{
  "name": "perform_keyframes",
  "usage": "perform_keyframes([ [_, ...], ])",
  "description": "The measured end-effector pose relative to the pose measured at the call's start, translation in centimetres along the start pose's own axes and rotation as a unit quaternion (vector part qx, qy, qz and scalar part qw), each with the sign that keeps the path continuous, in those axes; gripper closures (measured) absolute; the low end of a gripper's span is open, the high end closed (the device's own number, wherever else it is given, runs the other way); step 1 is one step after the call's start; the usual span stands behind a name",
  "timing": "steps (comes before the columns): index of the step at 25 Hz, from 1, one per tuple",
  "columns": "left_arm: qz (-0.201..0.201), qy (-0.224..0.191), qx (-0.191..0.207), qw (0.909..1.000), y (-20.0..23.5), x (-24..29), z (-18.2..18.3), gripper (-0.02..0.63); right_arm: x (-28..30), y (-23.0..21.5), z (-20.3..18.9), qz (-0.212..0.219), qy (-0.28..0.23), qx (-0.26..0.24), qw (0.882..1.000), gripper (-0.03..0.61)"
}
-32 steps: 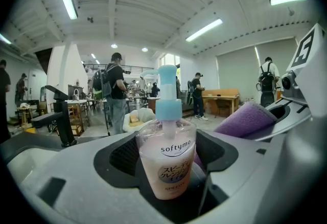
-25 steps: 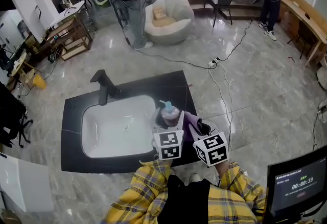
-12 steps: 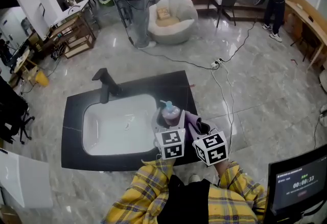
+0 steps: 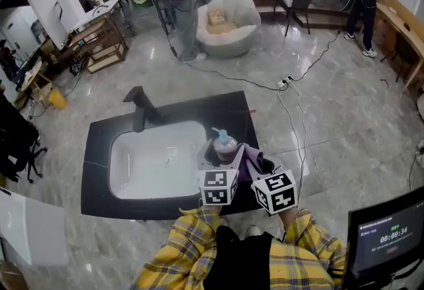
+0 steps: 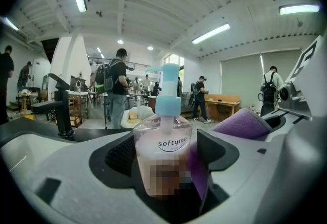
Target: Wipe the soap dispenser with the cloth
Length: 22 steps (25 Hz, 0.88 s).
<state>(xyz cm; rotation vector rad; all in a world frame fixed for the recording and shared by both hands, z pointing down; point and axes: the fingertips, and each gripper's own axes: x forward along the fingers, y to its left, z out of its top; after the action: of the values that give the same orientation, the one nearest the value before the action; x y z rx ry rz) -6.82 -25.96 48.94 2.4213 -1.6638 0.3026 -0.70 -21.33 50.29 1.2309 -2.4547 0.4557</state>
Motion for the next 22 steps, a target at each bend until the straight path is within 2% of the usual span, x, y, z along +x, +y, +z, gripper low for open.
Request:
perform_keyframes([
  [5, -0.014, -0.014, -0.007, 0.9998, -0.1, -0.9, -0.1, 0.272, 0.0, -0.1, 0.0, -0.002, -0.001, 0.004, 1.000, 0.535],
  [15, -0.042, -0.042, -0.058, 0.9965, 1.6, -4.7, -0.3, 0.273, -0.5, 0.2, 0.3, -0.006, -0.004, 0.006, 1.000, 0.535],
  [17, -0.044, -0.042, -0.057, 0.9965, 1.9, -5.3, -0.3, 0.273, -0.4, 0.3, 0.2, -0.006, -0.004, 0.004, 1.000, 0.535],
  [22, -0.050, -0.050, -0.025, 0.9972, 1.9, -7.1, 0.2, 0.273, -0.9, 0.6, 0.2, -0.009, -0.006, 0.006, 1.000, 0.535],
])
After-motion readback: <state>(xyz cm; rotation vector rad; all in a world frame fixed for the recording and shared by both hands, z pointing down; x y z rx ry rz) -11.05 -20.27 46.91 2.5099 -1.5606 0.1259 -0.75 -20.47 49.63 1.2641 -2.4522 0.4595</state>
